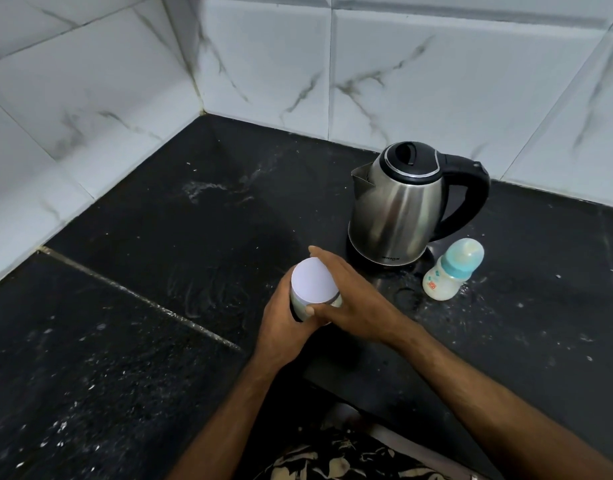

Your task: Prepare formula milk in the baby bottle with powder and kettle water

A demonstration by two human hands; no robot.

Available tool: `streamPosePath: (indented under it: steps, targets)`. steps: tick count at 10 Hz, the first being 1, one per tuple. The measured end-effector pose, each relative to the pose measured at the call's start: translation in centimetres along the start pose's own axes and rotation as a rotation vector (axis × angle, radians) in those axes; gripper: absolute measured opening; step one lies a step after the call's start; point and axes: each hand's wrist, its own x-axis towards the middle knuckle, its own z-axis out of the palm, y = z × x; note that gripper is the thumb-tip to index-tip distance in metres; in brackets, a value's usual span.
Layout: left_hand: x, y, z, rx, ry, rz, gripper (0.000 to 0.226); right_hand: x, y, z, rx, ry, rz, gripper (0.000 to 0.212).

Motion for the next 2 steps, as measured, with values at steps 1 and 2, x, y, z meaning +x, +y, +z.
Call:
streamPosePath:
  steps: [1, 2]
  targets:
    - [0.2, 0.5, -0.6, -0.003, -0.044, -0.005, 0.082, 0.2, 0.3, -0.1, -0.006, -0.012, -0.012, 0.102]
    - [0.2, 0.9, -1.3, -0.022, -0.102, 0.023, 0.091, 0.2, -0.2, -1.2, -0.018, 0.009, -0.057, 0.103]
